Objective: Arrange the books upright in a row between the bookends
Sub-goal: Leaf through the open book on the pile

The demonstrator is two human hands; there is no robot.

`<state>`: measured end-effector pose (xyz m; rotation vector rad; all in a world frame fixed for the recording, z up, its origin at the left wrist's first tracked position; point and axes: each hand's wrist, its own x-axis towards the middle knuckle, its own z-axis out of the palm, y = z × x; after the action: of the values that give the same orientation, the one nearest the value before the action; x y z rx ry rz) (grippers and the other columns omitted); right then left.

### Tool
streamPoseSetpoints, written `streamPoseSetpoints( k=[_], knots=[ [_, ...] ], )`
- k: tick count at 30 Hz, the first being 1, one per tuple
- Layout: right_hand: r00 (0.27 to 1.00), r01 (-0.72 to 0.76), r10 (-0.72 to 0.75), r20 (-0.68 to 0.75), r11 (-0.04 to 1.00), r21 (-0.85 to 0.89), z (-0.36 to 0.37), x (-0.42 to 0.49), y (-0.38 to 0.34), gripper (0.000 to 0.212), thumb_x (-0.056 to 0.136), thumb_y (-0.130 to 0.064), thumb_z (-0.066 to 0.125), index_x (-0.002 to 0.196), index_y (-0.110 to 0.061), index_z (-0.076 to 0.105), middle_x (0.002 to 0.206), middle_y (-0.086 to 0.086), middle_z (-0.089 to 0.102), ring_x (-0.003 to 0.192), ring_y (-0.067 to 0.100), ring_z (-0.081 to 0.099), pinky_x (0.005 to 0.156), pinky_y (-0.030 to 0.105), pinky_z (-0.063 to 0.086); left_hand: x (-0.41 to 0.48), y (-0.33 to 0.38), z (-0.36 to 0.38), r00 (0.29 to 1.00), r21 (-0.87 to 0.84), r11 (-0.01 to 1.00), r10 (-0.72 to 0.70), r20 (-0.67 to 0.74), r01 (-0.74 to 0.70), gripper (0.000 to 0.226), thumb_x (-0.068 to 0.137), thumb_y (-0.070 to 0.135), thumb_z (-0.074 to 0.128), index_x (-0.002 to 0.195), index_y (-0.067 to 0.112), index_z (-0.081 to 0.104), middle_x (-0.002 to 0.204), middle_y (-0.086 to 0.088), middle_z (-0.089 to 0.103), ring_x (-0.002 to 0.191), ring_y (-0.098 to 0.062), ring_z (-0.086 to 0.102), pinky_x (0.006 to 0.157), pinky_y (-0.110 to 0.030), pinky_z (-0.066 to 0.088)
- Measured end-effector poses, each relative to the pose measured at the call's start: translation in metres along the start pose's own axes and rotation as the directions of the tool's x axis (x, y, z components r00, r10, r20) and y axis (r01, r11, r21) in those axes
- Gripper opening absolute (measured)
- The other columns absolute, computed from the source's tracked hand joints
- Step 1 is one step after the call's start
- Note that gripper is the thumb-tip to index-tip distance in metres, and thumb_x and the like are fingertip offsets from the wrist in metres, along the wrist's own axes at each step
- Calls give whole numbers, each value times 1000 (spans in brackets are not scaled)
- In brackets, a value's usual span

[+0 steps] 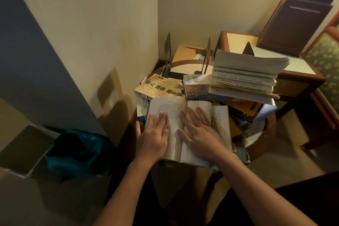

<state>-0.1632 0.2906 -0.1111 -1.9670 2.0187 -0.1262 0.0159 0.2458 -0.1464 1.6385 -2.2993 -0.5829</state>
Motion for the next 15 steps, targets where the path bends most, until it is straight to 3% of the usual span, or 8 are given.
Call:
streamPoseSetpoints(
  k=[7, 15],
  knots=[
    [1000, -4, 4, -9, 1000, -3, 0, 0, 0, 69, 97, -70, 18, 155, -46, -11, 160, -23, -24, 144, 5, -34, 113, 41, -16, 44, -7, -9, 999, -4, 999, 37, 33, -37, 61, 100, 60, 7, 157, 39, 7, 165, 13, 11, 153, -17, -8, 121, -55, -9],
    [1000, 1, -1, -14, 1000, 10, -1, -1, -1, 68, 98, -70, 19, 155, -46, -10, 160, -22, -24, 144, 5, -34, 106, 32, -20, 0, -15, 8, 999, -119, 993, 3, -50, -9, 61, 95, 65, 6, 152, 47, 12, 163, 19, 10, 153, -15, -7, 122, -56, -4]
  ],
)
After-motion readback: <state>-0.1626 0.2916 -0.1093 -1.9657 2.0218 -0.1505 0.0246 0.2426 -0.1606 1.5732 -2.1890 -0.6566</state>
